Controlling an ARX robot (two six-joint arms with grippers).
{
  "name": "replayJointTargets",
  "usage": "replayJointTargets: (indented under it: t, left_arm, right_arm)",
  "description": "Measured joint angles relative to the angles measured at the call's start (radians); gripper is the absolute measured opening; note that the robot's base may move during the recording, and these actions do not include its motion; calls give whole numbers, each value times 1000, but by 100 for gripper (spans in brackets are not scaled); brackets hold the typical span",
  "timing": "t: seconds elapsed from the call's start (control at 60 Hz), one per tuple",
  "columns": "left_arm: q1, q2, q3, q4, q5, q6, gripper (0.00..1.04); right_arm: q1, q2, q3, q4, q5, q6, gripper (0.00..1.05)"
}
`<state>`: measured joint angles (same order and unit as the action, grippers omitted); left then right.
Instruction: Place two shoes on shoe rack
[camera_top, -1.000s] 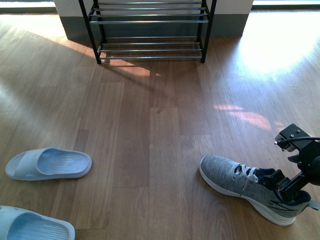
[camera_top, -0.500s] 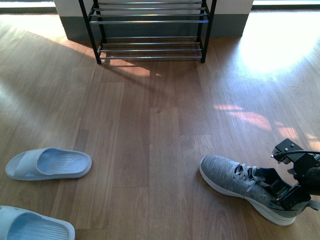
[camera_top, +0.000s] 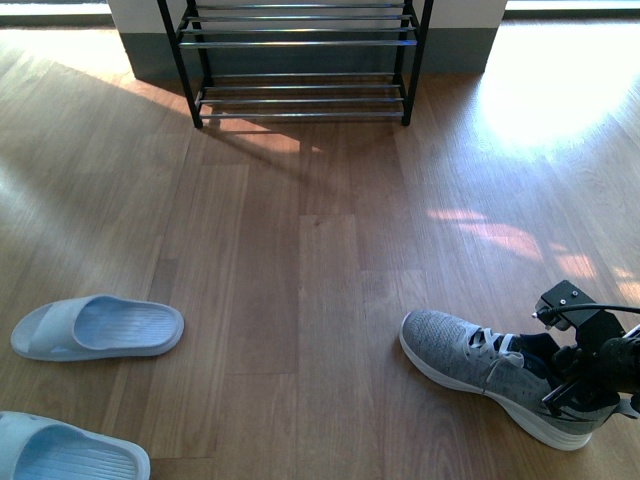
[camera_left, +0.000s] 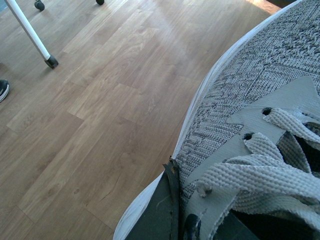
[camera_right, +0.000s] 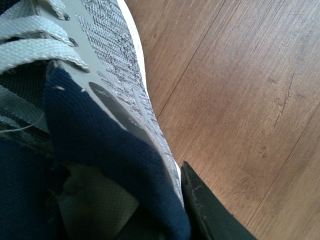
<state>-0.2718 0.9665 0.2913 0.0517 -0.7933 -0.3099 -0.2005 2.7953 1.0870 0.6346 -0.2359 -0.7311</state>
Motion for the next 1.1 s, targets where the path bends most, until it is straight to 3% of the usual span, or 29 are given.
replayJointTargets:
  t: [0.05, 0.317, 0.517, 0.883, 1.1]
  left_arm:
    - [0, 0, 0, 0, 0, 0, 1]
    - [0, 0, 0, 0, 0, 0, 1]
    - [0, 0, 0, 0, 0, 0, 1]
    - [0, 0, 0, 0, 0, 0, 1]
    - [0, 0, 0, 0, 0, 0, 1]
  right_arm:
    - [3, -3, -13, 23, 0, 6, 1]
    - [0, -250, -197, 101, -62, 90, 1]
    - [-44, -671, -402, 97, -208, 137, 1]
    - [-130, -1552, -663, -161, -439, 221, 1]
    - [-130, -1653, -659, -162, -451, 242, 1]
